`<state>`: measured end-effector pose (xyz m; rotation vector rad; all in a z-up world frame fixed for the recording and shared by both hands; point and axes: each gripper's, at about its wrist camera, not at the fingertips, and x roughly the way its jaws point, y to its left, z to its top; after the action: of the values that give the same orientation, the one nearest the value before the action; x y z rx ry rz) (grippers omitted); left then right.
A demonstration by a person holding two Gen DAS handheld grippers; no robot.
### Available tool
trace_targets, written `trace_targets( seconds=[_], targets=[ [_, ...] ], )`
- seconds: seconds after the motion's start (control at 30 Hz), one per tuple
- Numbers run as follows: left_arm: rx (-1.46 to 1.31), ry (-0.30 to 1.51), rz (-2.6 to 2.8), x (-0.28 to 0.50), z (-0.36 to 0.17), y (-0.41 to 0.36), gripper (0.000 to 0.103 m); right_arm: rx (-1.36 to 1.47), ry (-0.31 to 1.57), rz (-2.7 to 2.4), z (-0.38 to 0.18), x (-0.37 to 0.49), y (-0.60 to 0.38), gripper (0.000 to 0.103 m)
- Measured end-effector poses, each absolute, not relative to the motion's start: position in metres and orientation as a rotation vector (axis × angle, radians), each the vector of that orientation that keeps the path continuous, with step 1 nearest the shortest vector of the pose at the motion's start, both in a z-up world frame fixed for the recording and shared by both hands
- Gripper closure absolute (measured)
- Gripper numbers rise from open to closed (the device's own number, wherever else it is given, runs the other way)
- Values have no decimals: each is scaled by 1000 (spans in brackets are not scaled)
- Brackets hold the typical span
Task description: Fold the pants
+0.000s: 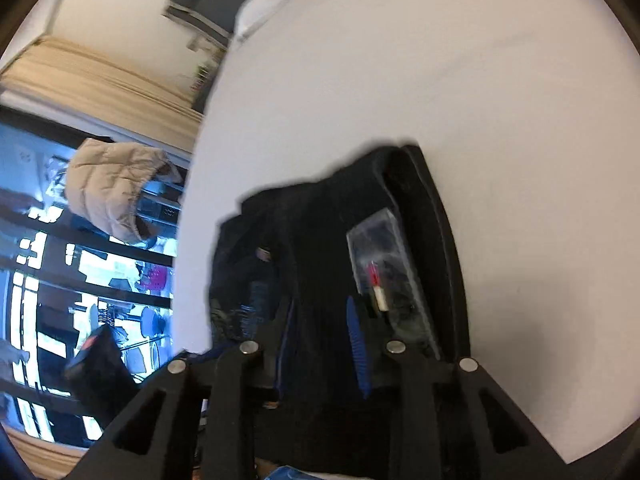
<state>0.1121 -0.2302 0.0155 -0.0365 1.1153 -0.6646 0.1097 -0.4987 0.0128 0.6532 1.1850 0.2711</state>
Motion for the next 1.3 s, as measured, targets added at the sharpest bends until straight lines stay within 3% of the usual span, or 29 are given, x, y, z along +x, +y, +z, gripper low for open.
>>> trace_targets(
  seconds=[0.47, 0.7, 1.1, 1.17, 1.23, 1.3],
  targets=[
    [-95, 1065, -635, 129, 37, -212, 33, 646, 1173, 283, 16, 50, -496, 74],
    [-74, 1073, -621, 153, 16, -216, 33, 679, 1174, 296, 13, 32, -497, 74],
    [187, 971, -725, 60, 15, -215, 33, 711, 1168, 309, 13, 34, -500, 74],
    [167, 984, -737, 57, 18, -203, 33, 706, 1143, 323, 22, 34, -502, 65],
    [140, 988, -740, 53, 23, -193, 33, 703, 1095, 323, 35, 36, -509, 38],
    [91, 972, -728, 52, 32, -181, 33, 692, 1034, 291, 48, 39, -521, 33]
  ],
)
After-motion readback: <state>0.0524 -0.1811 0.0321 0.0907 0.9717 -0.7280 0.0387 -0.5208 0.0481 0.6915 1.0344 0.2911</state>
